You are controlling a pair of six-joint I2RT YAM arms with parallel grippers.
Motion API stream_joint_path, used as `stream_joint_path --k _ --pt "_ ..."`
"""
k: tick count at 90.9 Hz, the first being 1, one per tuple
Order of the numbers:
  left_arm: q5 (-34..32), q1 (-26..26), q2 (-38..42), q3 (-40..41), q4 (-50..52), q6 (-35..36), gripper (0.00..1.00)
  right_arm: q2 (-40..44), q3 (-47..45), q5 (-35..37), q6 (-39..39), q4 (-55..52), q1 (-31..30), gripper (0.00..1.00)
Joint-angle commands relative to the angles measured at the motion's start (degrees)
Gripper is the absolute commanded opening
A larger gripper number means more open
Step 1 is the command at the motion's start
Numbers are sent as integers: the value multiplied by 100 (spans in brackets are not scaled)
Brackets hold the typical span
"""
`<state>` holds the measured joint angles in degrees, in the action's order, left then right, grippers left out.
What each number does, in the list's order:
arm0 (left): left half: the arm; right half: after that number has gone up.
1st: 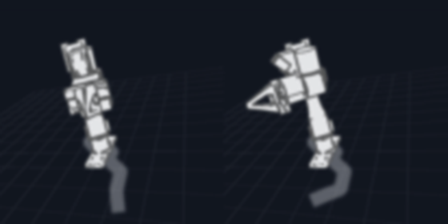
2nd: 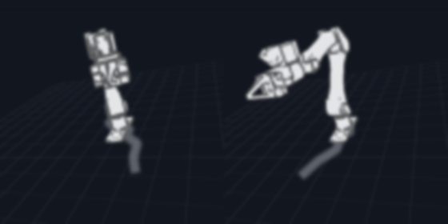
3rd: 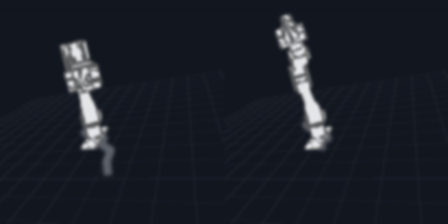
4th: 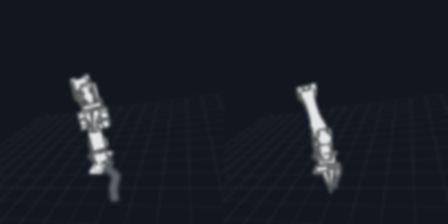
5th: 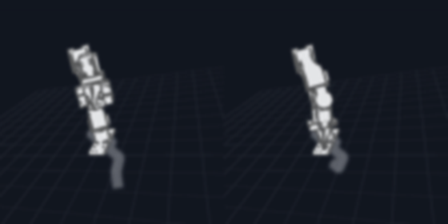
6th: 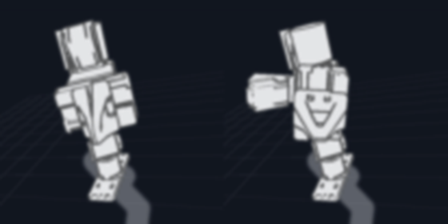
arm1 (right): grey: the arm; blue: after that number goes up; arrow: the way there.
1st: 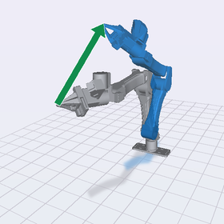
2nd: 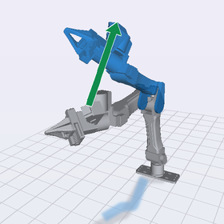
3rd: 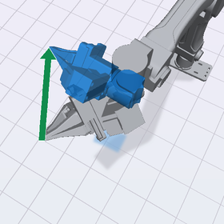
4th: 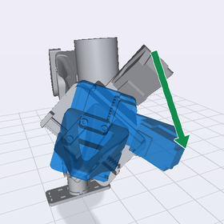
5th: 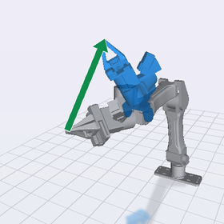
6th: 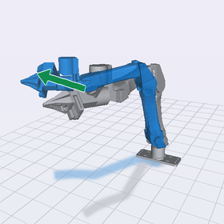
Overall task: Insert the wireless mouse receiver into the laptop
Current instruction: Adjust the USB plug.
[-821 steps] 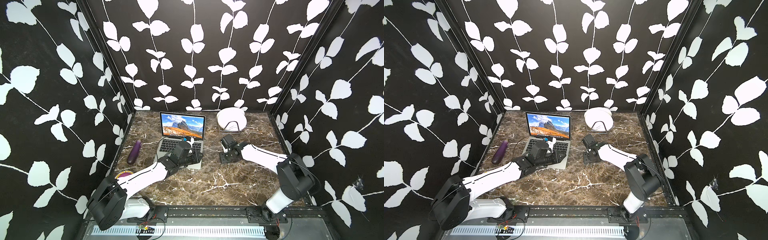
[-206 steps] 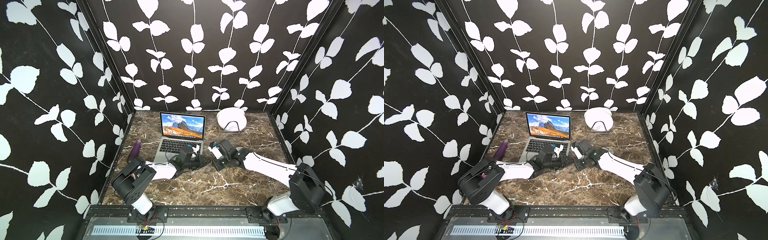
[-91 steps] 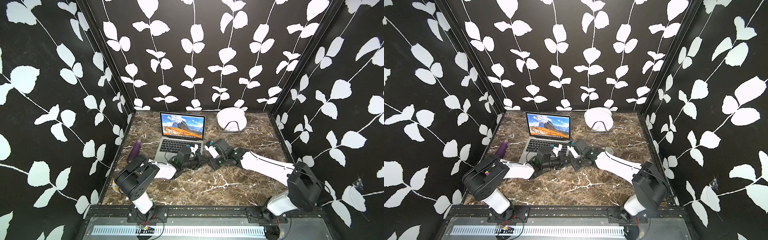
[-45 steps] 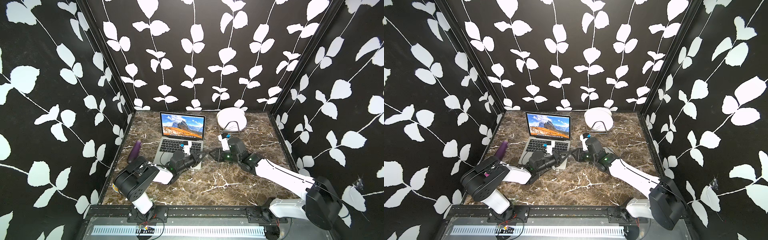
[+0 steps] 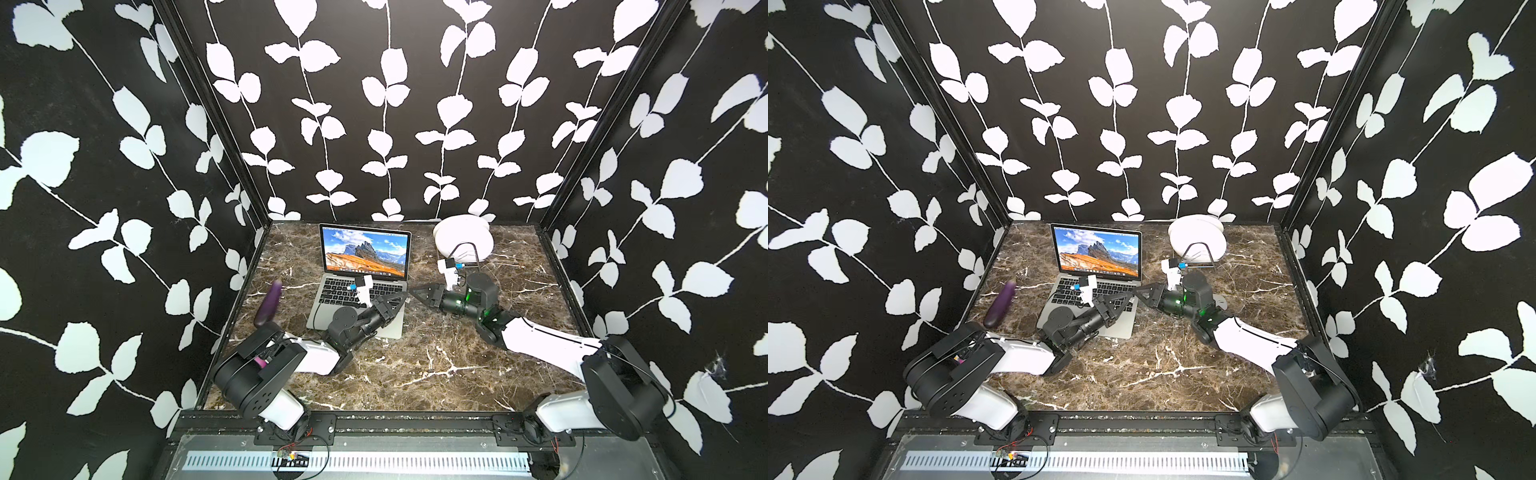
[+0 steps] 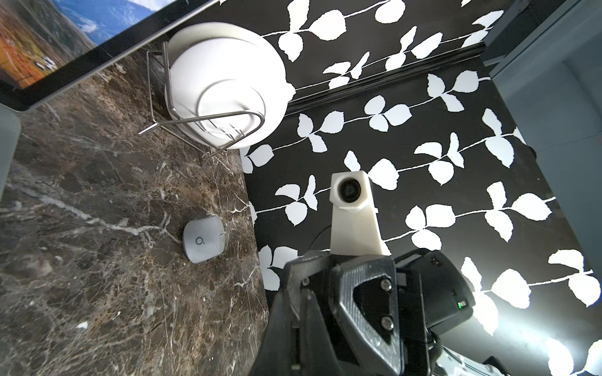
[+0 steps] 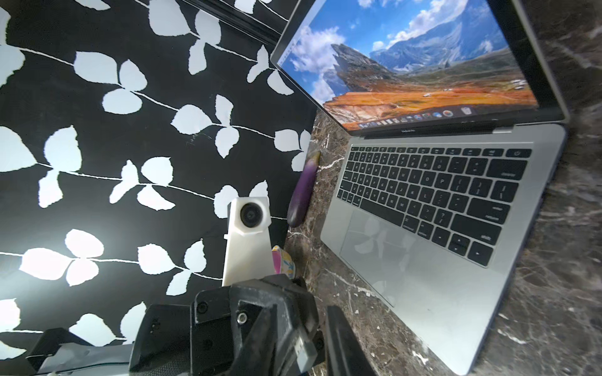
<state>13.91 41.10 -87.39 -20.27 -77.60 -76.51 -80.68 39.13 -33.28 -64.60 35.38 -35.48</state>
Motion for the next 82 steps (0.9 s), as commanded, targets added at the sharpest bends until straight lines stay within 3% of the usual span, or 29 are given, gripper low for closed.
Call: stream_joint_path --k 1,82 --pt "-126 12 130 101 -281 99 0 7 0 -197 -154 529 -2 26" --pt "-249 12 311 164 -280 233 0 -282 116 -441 -79 277 -117 23"
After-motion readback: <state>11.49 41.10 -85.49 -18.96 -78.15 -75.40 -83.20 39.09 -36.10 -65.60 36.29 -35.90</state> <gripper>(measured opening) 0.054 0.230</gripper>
